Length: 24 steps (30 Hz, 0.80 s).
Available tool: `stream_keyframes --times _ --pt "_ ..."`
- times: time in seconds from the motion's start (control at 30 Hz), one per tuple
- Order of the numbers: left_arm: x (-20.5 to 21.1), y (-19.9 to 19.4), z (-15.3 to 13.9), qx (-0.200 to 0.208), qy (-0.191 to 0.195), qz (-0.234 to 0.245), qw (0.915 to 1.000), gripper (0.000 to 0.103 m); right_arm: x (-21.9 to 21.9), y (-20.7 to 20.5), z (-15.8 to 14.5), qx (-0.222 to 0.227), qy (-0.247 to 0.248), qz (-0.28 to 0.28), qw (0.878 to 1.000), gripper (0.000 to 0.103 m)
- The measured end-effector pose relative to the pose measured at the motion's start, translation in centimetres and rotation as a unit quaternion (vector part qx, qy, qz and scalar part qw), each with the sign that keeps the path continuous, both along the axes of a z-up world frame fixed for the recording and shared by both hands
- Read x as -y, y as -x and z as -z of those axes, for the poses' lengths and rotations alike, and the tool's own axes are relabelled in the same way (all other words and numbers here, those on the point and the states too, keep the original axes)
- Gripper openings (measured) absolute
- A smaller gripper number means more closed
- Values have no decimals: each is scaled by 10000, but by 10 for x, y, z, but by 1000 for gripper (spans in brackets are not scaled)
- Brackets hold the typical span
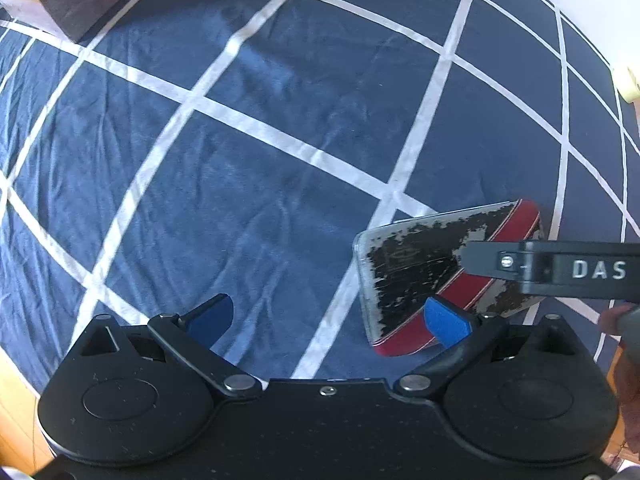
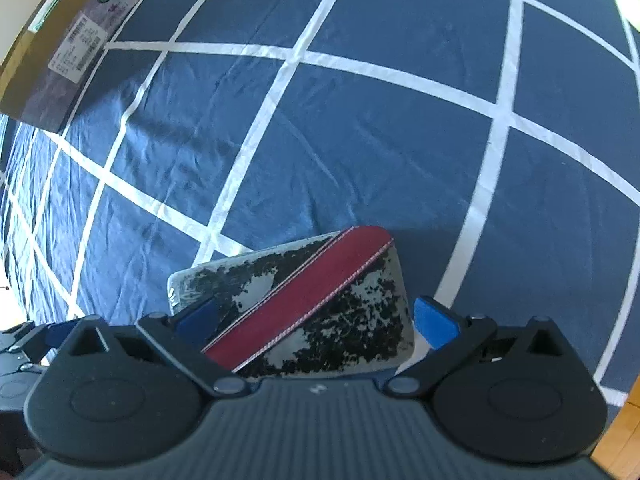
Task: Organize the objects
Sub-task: 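Close both grippers on the black-and-red patterned pouch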
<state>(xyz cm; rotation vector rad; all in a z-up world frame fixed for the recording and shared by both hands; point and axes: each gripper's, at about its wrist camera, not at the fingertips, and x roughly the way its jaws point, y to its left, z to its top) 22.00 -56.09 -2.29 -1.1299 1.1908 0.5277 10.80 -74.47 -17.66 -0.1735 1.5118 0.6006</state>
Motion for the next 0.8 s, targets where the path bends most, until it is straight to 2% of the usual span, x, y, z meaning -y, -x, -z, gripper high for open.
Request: stream_keyframes --times 0.2,0.37,0.73,0.8 --pt "8 -11 5 29 109 -12 9999 103 -8 -6 7 -40 61 -264 9996 100" --pt "20 -17 5 33 132 190 9997 103 -10 -7 10 4 143 -435 9990 95" --pt "37 -25 8 149 175 514 9984 102 -6 0 11 -319 421 276 9982 92" --pt "38 -28 10 194 258 527 9981 98 -4 2 11 -276 365 337 9984 92"
